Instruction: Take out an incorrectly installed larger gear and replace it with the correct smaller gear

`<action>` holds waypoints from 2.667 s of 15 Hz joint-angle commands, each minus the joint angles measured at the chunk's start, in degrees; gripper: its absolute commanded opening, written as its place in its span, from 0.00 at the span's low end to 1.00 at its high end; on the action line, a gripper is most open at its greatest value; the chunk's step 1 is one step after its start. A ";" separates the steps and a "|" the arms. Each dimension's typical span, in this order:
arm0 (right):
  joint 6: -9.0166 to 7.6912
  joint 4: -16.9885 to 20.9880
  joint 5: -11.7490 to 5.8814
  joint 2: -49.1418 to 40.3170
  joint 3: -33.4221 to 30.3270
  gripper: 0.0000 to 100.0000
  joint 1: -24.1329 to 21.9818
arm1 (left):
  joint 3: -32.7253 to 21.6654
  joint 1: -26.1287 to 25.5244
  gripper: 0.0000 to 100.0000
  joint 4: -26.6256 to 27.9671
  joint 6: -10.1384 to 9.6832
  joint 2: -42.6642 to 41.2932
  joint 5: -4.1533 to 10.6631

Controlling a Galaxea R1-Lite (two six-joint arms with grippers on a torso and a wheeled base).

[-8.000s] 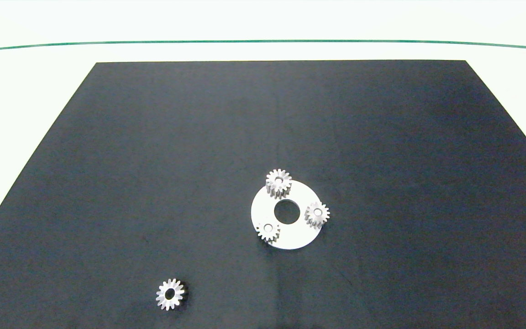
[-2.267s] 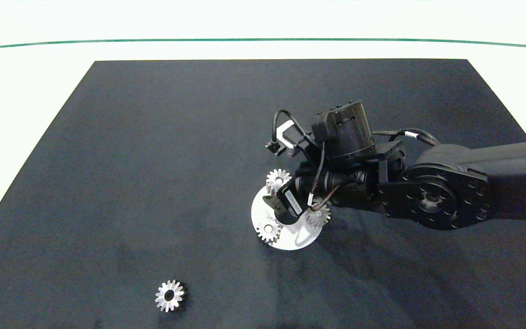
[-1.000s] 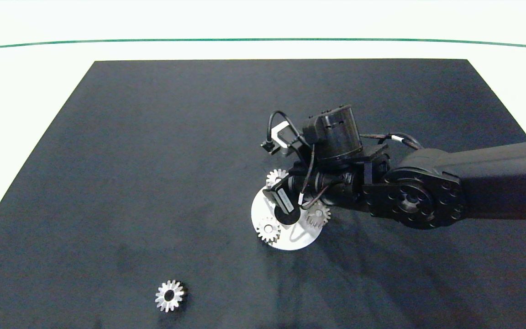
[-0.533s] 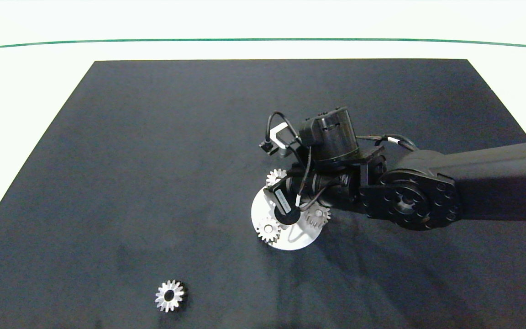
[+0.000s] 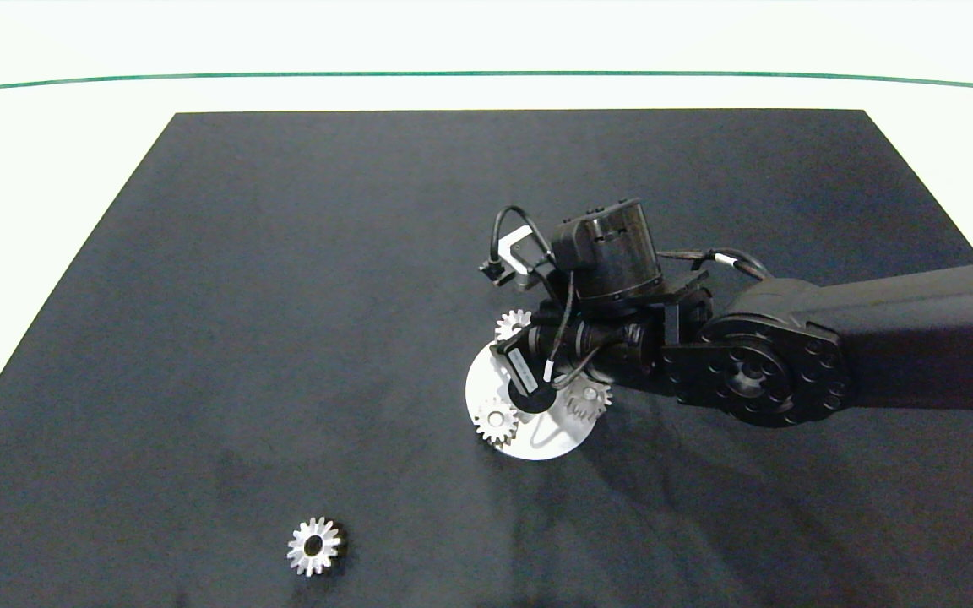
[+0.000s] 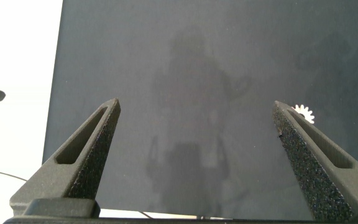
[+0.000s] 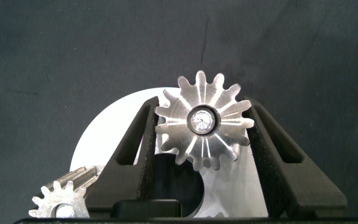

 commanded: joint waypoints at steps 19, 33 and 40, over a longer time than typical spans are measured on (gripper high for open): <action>2.64 0.21 -0.61 -4.32 0.47 0.31 1.41 | -0.10 0.07 1.00 0.16 -0.01 -0.30 0.13; 3.07 -0.05 -4.56 -17.94 14.27 0.31 -11.42 | -0.01 0.16 1.00 0.24 -0.01 -1.00 0.48; 3.25 -13.06 -4.65 -21.19 30.00 0.31 -19.60 | 0.25 0.07 1.00 0.24 0.26 -1.61 0.57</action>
